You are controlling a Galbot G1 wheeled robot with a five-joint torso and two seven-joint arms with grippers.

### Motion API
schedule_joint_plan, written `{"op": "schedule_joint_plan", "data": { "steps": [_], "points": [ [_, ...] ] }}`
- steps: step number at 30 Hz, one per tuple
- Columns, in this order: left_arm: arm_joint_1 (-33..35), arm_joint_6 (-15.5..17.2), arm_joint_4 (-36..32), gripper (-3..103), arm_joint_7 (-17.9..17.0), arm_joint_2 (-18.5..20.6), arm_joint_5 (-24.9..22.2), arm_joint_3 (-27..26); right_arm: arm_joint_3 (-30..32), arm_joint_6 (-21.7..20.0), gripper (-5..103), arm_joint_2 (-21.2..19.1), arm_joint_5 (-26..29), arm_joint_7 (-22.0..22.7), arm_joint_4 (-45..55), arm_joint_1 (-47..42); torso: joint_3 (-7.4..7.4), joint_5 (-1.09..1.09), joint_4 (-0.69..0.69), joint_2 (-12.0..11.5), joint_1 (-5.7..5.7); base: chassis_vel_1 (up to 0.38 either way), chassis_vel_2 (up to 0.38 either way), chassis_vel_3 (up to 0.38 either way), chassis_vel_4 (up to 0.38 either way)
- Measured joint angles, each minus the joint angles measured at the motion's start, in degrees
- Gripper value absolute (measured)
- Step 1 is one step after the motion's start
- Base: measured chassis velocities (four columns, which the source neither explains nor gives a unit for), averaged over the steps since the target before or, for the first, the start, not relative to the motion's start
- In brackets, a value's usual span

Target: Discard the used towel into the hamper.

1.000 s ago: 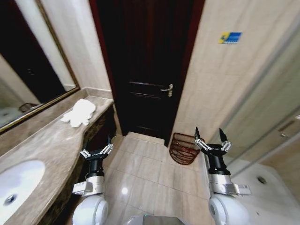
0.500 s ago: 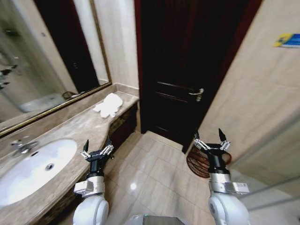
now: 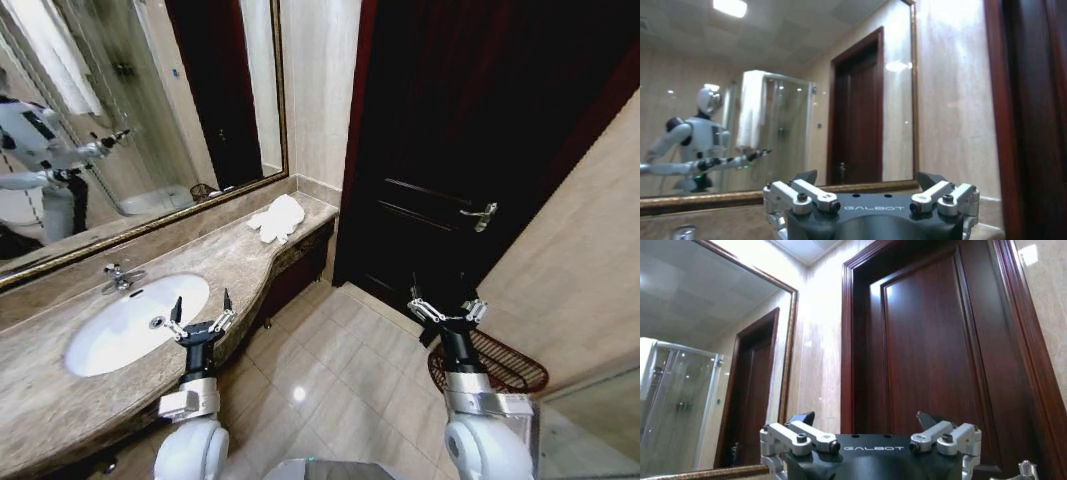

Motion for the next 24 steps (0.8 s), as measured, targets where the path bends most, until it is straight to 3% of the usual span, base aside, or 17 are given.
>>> {"op": "schedule_joint_plan", "data": {
  "steps": [7, 13, 18, 24],
  "points": [
    [1.43, 1.38, -1.04, 100, 5.71, 0.0, -5.04, 1.97, -0.16, -0.01, 100, 0.01, -0.19, 0.02, 0.31, -0.04, 0.0, -0.01, 0.01, 0.0, -0.01, 0.0, 0.0, 0.0, 0.0],
    [1.08, 1.08, -0.31, 100, 6.3, 0.0, -5.25, 2.38, -0.38, 0.64, 100, 0.29, -0.45, 0.03, 0.19, -0.42, 0.0, -0.01, 0.01, 0.0, 0.01, -0.036, 0.051, 0.046, -0.039],
    [0.59, 0.5, -0.01, 93, 6.23, 0.0, -5.13, 2.23, -0.35, 0.76, 100, 0.22, -0.46, 0.02, 0.12, -0.4, 0.0, -0.01, 0.01, 0.0, 0.01, -0.056, 0.056, 0.058, -0.047],
    [0.56, 0.2, 0.02, 101, 6.11, 0.0, -4.86, 2.18, -0.55, 0.84, 100, 0.27, -0.52, 0.04, -0.12, -0.19, 0.0, 0.0, 0.02, 0.0, 0.0, 0.0, 0.0, 0.0, 0.0]
  ]
}}
